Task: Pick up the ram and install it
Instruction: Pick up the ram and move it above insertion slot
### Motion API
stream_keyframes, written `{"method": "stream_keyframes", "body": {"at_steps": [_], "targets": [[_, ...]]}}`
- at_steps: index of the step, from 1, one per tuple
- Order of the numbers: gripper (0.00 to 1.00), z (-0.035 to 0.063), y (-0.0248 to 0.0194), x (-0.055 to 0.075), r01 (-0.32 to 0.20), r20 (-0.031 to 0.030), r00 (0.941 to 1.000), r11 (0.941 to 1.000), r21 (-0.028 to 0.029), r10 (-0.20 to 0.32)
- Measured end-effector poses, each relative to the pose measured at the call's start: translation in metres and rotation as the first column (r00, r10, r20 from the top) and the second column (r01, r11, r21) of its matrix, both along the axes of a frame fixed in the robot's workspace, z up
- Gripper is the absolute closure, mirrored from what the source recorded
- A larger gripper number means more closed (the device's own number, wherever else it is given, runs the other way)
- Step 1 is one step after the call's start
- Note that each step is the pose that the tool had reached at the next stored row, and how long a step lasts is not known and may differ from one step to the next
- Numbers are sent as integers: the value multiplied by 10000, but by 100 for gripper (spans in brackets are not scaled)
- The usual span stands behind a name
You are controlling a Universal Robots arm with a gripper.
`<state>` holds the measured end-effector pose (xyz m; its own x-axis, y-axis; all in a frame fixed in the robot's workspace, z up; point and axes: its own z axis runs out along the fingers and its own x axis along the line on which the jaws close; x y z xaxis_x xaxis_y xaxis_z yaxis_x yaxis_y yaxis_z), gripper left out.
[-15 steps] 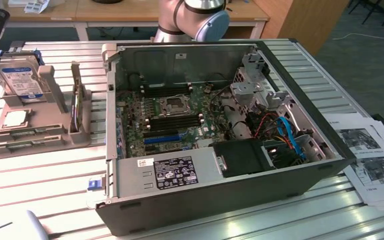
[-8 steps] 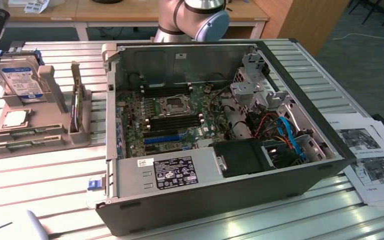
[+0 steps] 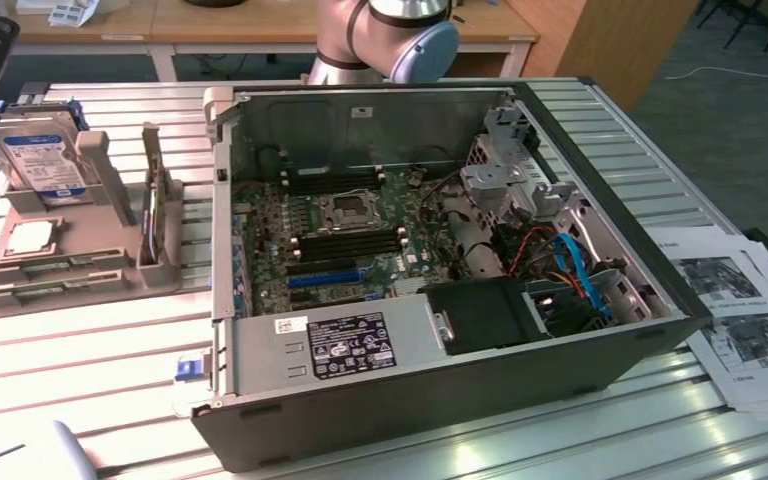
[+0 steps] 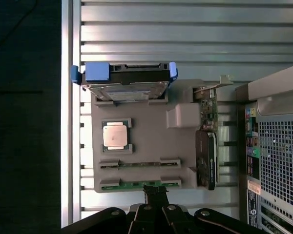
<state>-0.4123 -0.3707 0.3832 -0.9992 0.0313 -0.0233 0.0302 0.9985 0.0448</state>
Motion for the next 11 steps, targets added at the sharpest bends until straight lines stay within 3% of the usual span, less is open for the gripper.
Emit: {"method": "stream_keyframes", "body": {"at_steps": [11], "targets": [[90,0,-1,0,-1160,1,9932,9932,0,1160]]}}
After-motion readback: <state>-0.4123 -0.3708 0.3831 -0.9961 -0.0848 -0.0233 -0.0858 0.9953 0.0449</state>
